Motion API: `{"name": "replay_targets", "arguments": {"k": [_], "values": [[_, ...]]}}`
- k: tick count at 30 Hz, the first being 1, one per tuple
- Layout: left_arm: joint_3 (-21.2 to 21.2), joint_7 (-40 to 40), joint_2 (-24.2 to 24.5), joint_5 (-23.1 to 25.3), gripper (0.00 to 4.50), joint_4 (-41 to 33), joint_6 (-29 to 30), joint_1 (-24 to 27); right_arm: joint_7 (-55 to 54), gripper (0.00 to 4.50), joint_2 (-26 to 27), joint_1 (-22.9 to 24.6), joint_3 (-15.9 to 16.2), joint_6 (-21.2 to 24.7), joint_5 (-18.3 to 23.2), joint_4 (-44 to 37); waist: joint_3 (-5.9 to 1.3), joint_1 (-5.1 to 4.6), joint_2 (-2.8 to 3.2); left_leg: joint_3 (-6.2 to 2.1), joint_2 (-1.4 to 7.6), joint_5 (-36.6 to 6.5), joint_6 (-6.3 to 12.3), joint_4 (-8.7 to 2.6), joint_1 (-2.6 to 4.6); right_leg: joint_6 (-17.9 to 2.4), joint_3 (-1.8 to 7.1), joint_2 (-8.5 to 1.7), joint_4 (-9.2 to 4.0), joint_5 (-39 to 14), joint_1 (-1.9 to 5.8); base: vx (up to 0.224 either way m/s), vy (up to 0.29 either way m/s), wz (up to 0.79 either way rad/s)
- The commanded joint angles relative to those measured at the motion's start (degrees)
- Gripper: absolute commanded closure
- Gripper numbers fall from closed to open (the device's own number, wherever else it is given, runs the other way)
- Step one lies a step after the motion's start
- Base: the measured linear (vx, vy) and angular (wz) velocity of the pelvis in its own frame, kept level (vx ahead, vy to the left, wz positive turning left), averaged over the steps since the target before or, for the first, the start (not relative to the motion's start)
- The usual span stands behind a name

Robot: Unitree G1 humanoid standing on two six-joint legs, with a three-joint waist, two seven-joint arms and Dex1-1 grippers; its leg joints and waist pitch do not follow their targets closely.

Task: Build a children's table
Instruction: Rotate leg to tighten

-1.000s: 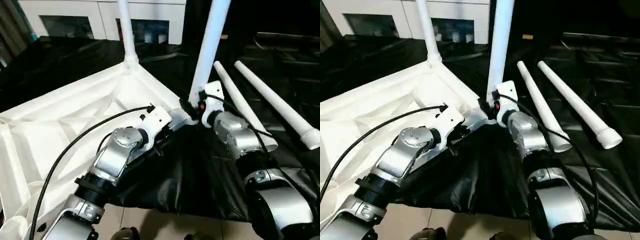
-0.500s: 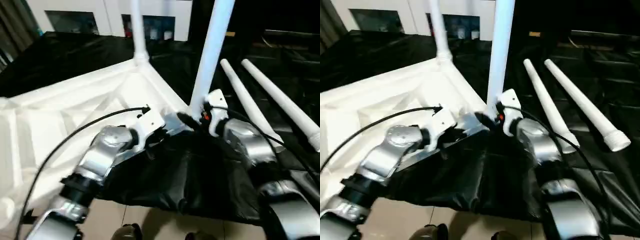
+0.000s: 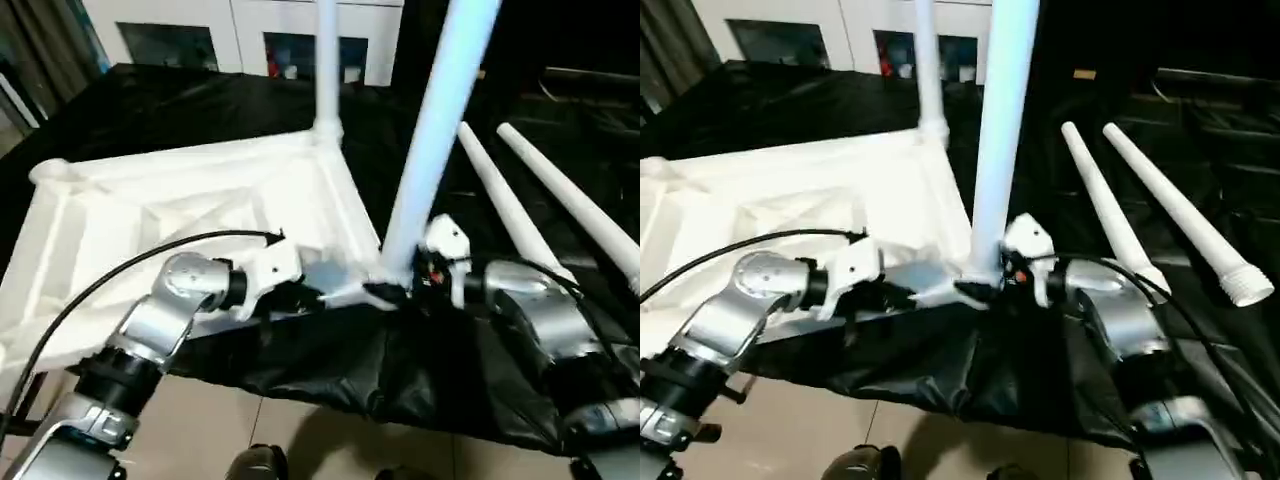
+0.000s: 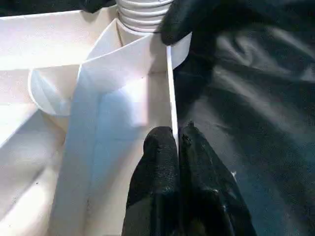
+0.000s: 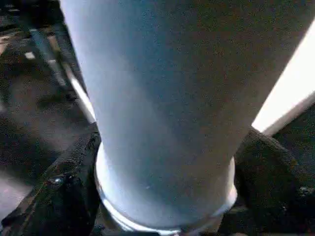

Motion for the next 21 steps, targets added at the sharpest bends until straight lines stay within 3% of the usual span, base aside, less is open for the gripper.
{"name": "replay_targets", "arguments": {"k": [1,13,19,21], "values": [[-1.3,-3.9,0.1,-1.6,4.5,-1.2,-3.0,-0.6,2.0,0.66,-0.9,0.6,1.1,0.5,0.1,-1.5,-4.5,-0.04,0.09,-1.26,3.59,-6.4,5.34,-3.43,2.24,-16.4,2.32,-4.77,-3.11,8.1,2.81,0.0,0.0,0.0],[-1.5,-6.3,1.1,-1.4,4.5,1.3,-5.5,-0.8,5.5,1.63,-1.8,1.9,2.2,1.2,0.7,-2.7,-4.86,0.13,-0.08,-1.24,3.54,-4.3,6.92,-2.91,2.17,-17.1,2.22,-4.76,-2.66,9.6,2.74,0.0,0.0,0.0],[-0.5,-5.5,-0.2,-2.6,4.5,1.8,-3.9,-0.7,3.9,1.73,-0.3,2.2,1.7,1.9,0.9,-2.2,-4.94,0.21,-0.02,-1.23,3.53,-5.3,6.42,-2.84,2.16,-17.1,2.26,-4.83,-2.72,7.4,2.74,0.0,0.0,0.0],[0.2,-0.7,-2.0,-1.1,4.5,3.5,-1.9,-1.8,-0.6,1.73,1.8,2.1,0.8,2.3,0.4,-1.0,-4.84,0.16,-0.08,-1.19,3.53,-5.8,5.98,-2.91,2.13,-17.1,2.3,-4.83,-2.82,6.3,2.69,0.0,0.0,0.0]]}}
